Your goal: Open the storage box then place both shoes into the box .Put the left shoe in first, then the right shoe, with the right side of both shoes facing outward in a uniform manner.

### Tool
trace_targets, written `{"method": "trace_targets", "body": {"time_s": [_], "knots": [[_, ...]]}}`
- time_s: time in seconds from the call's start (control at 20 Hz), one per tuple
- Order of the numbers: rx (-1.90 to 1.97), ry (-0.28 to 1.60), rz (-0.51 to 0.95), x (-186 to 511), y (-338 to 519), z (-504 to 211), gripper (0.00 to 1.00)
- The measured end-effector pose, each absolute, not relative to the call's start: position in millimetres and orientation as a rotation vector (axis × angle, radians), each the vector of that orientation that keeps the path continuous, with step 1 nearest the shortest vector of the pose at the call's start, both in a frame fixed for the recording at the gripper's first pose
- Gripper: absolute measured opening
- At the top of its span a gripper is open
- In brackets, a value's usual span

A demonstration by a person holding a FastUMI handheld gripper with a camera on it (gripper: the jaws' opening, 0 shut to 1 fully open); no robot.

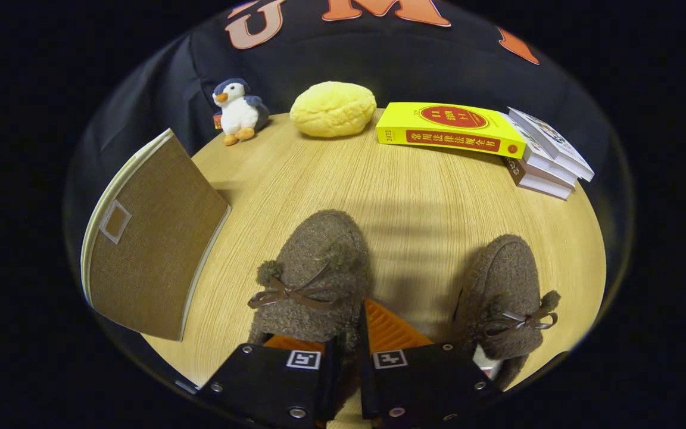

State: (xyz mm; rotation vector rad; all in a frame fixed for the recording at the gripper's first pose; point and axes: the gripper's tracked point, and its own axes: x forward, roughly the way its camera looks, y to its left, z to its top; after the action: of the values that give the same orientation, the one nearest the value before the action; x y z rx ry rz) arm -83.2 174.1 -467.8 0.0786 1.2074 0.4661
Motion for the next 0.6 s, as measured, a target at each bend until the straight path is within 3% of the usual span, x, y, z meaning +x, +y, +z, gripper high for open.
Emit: {"method": "trace_targets", "body": {"time_s": [0.2,0.6], "knots": [[0.132,1.23,0.444,-85.9,174.4,-456.8,0.04],[0.177,1.135,0.457,-66.1,197.8,-377.3,0.03]]}}
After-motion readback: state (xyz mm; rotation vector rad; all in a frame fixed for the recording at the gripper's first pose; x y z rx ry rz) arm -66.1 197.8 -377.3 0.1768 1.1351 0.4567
